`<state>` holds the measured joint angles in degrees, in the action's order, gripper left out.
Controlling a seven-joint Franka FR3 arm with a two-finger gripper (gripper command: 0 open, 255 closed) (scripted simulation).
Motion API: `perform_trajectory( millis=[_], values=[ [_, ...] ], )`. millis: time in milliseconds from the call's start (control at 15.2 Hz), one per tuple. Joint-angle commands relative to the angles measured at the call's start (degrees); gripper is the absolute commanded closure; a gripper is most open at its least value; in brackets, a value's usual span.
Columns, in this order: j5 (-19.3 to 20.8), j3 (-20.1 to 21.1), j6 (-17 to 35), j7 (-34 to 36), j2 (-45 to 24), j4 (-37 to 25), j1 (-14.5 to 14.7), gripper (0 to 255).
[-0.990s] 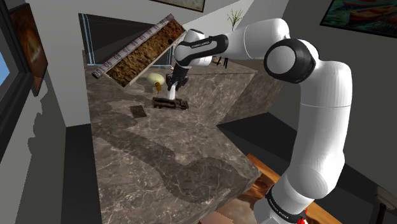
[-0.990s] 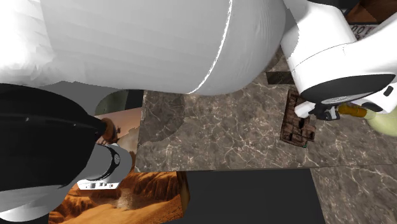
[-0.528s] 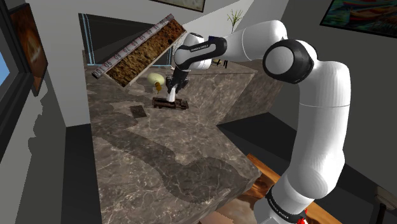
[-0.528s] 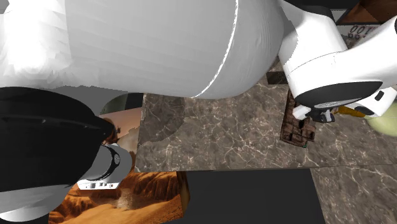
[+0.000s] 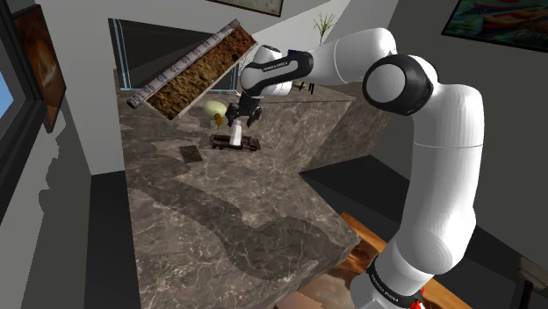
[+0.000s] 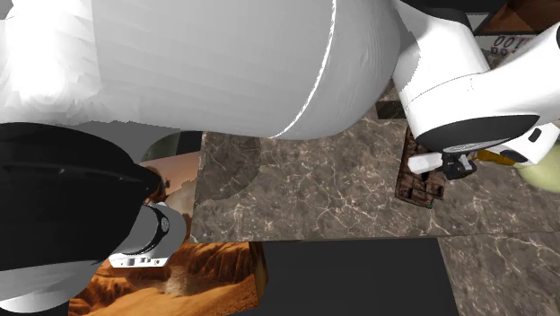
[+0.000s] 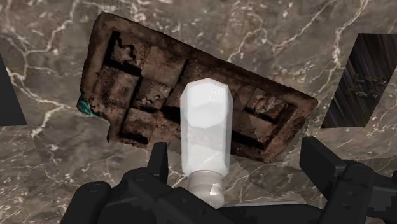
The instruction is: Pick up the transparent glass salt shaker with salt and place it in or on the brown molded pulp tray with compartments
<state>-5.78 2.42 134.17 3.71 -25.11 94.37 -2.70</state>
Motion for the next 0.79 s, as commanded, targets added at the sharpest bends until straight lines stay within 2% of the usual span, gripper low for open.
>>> perform_trajectory(
  millis=[0, 198, 726],
  values=[
    [0.0, 0.0, -1.2, 0.0, 1.3, 0.1, -0.1, 0],
    [0.0, -0.1, -4.8, 0.0, 4.7, -0.1, -0.4, 0],
    [0.0, -0.1, -4.8, 0.0, 4.7, -0.1, -0.4, 0]
  ],
)
